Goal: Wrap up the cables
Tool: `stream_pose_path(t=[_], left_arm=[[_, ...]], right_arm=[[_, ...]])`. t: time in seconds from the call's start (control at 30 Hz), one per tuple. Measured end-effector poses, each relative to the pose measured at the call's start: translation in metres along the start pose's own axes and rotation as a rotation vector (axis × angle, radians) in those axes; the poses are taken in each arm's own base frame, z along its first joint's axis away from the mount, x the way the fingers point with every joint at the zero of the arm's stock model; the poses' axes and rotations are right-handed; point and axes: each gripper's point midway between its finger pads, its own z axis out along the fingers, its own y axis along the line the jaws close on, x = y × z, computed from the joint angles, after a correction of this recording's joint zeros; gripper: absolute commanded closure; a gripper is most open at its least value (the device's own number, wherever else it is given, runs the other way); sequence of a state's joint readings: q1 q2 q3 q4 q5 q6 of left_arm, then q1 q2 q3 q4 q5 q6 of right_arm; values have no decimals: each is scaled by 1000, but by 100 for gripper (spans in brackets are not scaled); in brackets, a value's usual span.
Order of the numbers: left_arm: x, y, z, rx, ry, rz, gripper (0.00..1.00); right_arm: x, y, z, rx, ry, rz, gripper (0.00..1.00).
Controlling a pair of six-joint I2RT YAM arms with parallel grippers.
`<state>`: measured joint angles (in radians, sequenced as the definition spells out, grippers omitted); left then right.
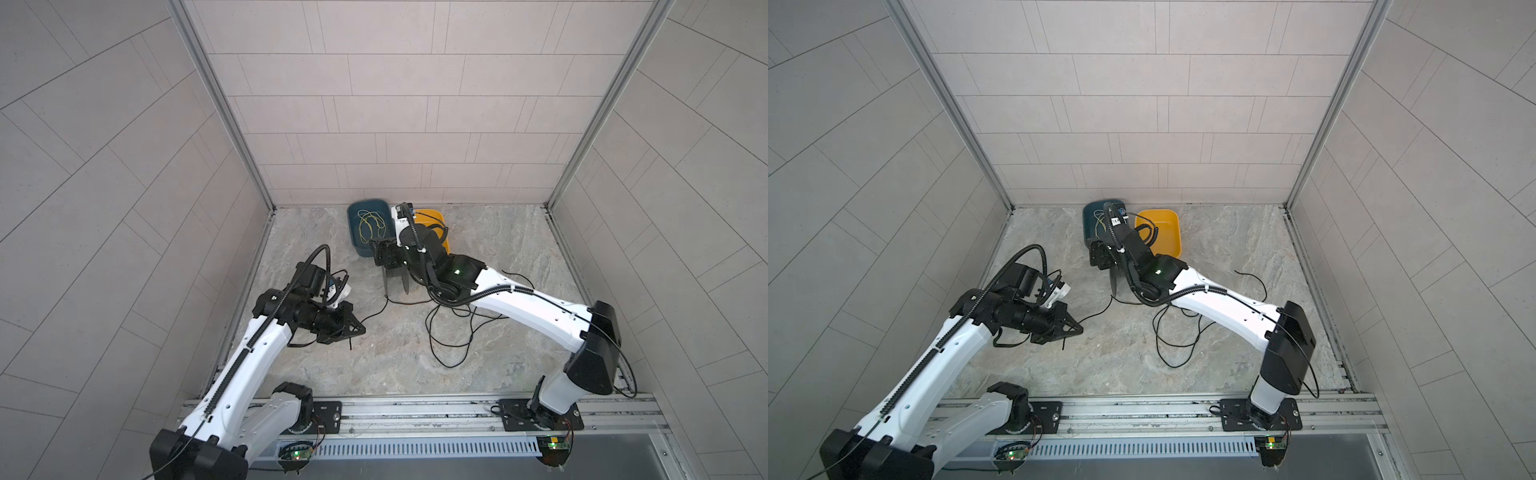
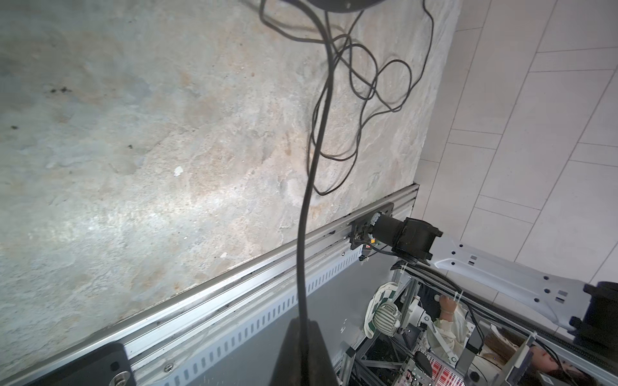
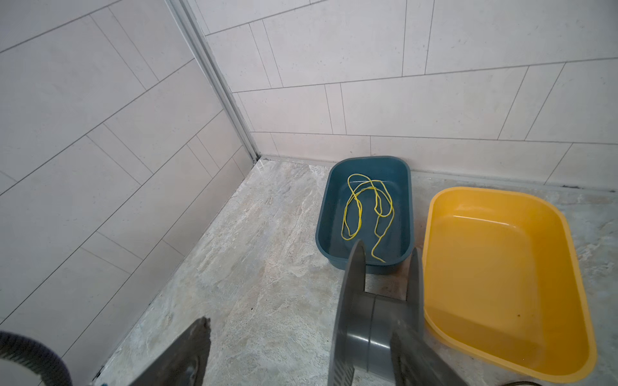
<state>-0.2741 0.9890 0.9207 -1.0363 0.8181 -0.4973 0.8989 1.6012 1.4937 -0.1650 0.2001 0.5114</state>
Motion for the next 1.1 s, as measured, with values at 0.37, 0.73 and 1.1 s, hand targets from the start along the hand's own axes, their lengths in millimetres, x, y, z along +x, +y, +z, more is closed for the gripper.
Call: stream_pose_path(t=[0.37,0.73,1.1], left_arm=[[-35,-82,-10,49,-38,152,100],[-88,-127,-7,51,-78,297,100],[-94,-163,-27,113,-123,479,100]], right_arm=[[11,-49,-89,-129,-37,-260,25],[36,-48,-115,-231,-41,-569,27],[52,-45,-95,-293,-2,-678,28]])
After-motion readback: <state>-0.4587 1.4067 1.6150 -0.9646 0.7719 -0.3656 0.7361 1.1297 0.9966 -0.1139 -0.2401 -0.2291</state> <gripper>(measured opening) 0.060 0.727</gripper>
